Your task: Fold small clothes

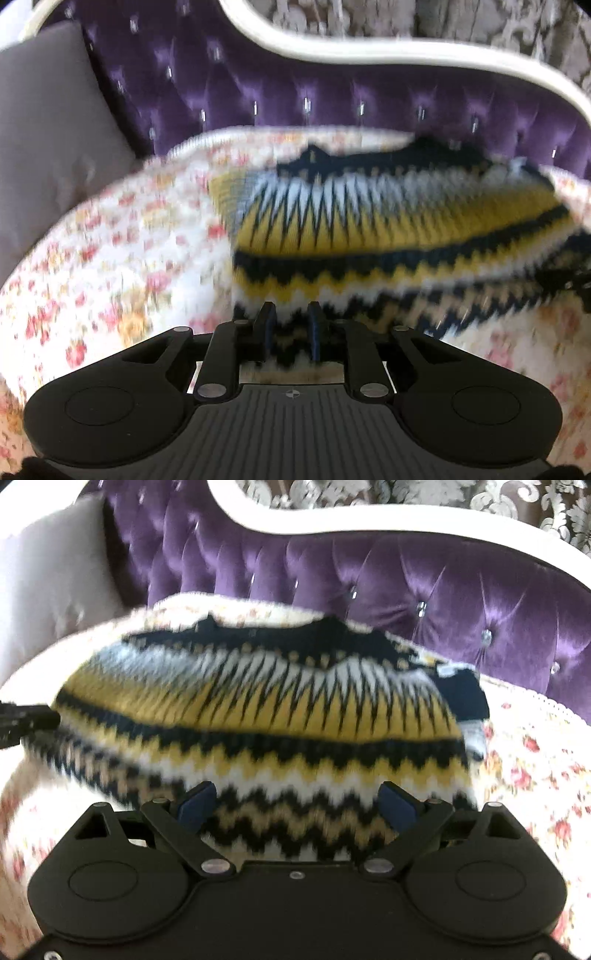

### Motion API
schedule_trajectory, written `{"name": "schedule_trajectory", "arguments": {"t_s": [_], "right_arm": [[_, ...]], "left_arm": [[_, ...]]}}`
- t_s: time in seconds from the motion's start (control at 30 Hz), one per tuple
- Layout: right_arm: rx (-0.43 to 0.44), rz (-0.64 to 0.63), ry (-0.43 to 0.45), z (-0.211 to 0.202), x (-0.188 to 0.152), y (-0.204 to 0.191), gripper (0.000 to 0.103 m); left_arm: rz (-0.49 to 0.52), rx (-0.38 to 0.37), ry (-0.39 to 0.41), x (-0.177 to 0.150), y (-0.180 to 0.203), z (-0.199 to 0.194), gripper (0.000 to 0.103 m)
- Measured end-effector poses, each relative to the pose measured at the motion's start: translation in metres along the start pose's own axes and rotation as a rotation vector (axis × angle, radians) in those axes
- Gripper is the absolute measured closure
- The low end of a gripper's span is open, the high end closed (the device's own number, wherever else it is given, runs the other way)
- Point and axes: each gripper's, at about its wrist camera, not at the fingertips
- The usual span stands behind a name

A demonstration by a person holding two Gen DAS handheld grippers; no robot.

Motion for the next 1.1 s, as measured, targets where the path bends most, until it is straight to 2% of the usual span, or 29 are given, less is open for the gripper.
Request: {"name": "schedule_trajectory", "arguments": {"t_s": [0.17,0.37,0.43,0.53,0.63,0.77,0.93,1.1], "right_arm": [[-0.031,0.0,-0.03,-0.003,-0.007,0.008,0.002],[-0.006,0.031,-0.026,-0.011,-0.018,0.023,0.002],[0.028,0.051,-0.026,-0.015,-0.019,0.03,0.002],[0.085,0.17,-0.011,-0.019,-0.017,0.052,0.002],[0.144,0.367,0.009,-0.024,-0.018,0.084,0.002],[0.179,0.589,0.037,-0.027,-0.025,0.117,0.001],[0.139,0.634,0.049,-0.031,-0.025,0.131,0.001],[0.144,0.662,0.038,-0.03,-0.029,0.138,0.001]], "left_arm": [[0.048,0.012,-0.014,-0.002,0.001,-0.001,0.084],[0.057,0.042,-0.01,-0.004,0.006,0.001,0.083],[0.069,0.048,-0.024,-0.002,0.009,0.0,0.084],[0.011,0.028,-0.029,0.005,0.007,-0.011,0.084],[-0.049,-0.012,0.04,0.013,0.014,-0.03,0.083],[0.006,-0.06,0.08,0.029,0.046,-0.031,0.083],[0.031,-0.121,0.04,0.033,0.076,-0.005,0.083],[0.062,-0.099,-0.051,0.018,0.09,0.023,0.082]]}}
Point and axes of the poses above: each gripper's, at about its wrist camera, not at the fingertips, and z roughly the way its jaws point, y to its right, x to its top, and after that the axes turned 9 degrees about -x, right-handed
